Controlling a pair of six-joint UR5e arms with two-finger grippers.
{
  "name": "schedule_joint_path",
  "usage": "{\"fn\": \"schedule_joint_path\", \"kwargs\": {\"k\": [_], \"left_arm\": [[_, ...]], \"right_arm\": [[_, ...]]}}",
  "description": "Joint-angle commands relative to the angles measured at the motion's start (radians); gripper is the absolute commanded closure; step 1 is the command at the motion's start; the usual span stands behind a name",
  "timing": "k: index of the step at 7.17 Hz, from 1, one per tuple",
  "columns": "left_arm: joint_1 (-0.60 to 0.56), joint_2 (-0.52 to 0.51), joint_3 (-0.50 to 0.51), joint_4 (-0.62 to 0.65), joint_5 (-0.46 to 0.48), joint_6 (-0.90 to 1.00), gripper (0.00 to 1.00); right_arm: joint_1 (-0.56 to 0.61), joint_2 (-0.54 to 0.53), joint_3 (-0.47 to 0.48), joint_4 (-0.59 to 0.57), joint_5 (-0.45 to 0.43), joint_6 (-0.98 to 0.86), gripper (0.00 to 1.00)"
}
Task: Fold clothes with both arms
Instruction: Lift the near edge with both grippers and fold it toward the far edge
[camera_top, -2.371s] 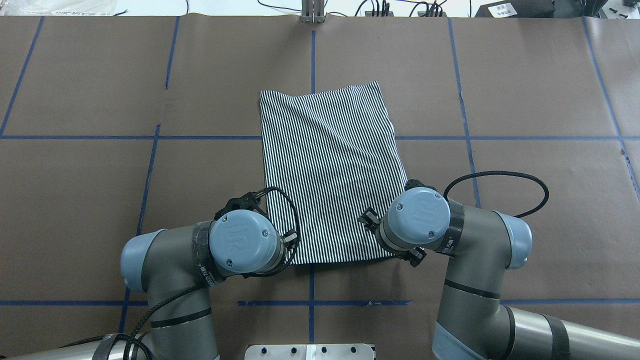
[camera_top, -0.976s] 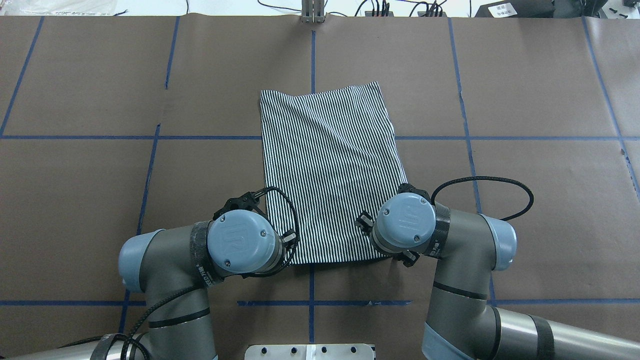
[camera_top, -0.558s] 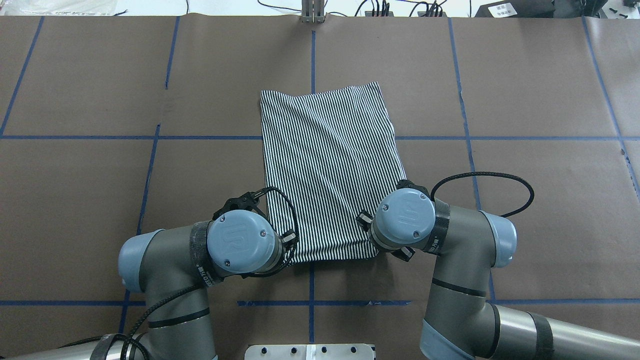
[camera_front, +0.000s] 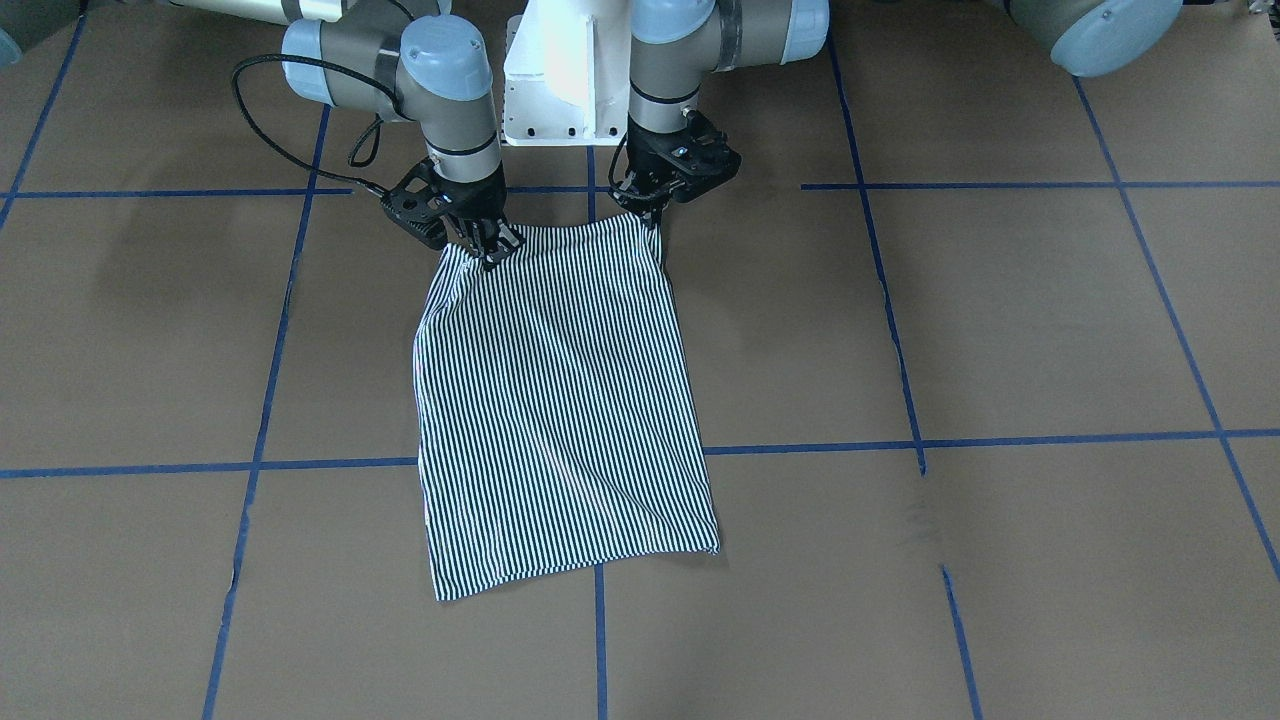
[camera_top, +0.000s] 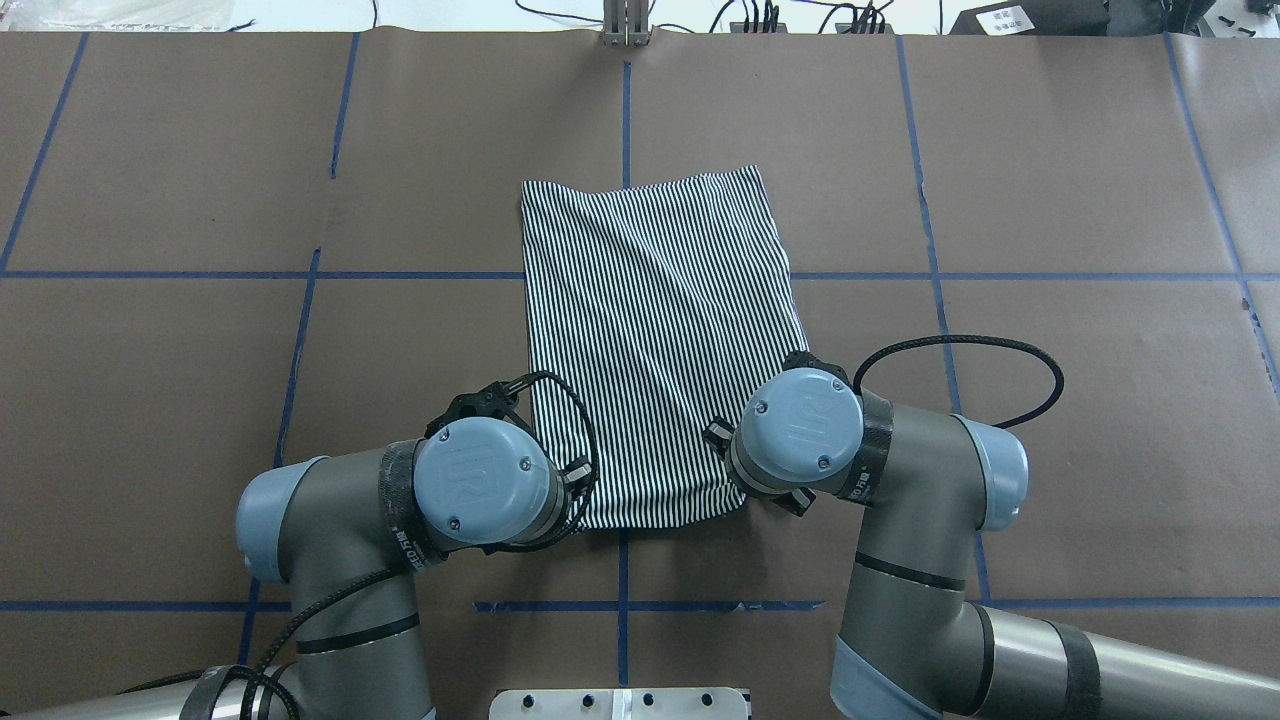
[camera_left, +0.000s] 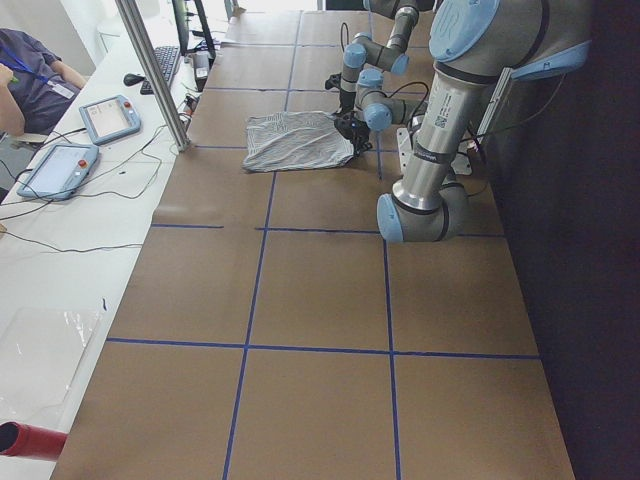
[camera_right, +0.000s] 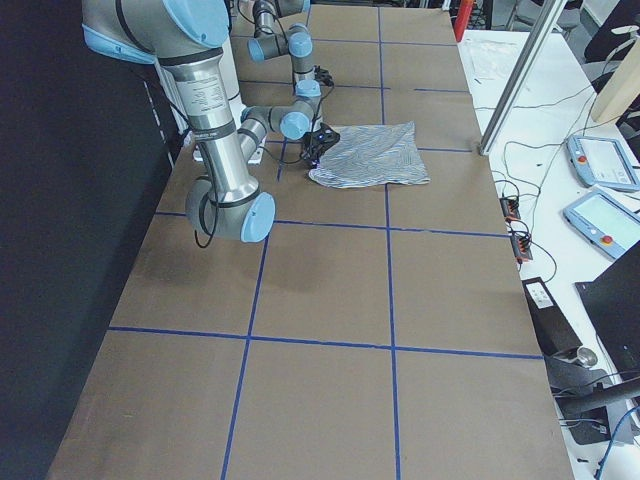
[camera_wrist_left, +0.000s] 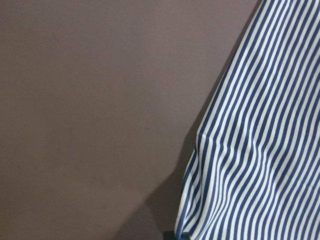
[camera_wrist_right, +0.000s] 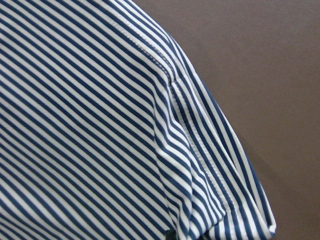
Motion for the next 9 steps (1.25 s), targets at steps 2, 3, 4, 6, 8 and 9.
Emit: {"fn": "schedule_joint_path", "kwargs": {"k": [2, 3, 4, 6, 8, 9], "left_arm": [[-0.002, 0.003, -0.005, 0.001, 0.0, 0.002, 1.0], [0.003, 0.018, -0.037, 0.001, -0.002, 0.0, 1.0], [0.02, 0.052, -0.09, 0.001, -0.002, 0.0, 1.0], [0.112, 0.092, -0.173, 0.023, 0.002, -0.003, 1.0], [0.135, 0.093, -0.201, 0.029, 0.0, -0.008, 1.0], [0.12, 0.09, -0.228, 0.038, -0.003, -0.005, 1.0]], "right_arm": [[0.002, -0.001, 0.006, -0.001, 0.011, -0.004, 1.0], [0.002, 0.0, 0.015, 0.001, 0.014, -0.004, 1.0], [0.001, -0.008, 0.04, -0.001, 0.014, -0.003, 1.0], [-0.062, -0.015, 0.107, -0.002, 0.023, -0.001, 1.0], [-0.078, -0.017, 0.117, 0.002, 0.044, -0.001, 1.0], [-0.078, -0.012, 0.114, 0.007, 0.044, -0.003, 1.0]]}}
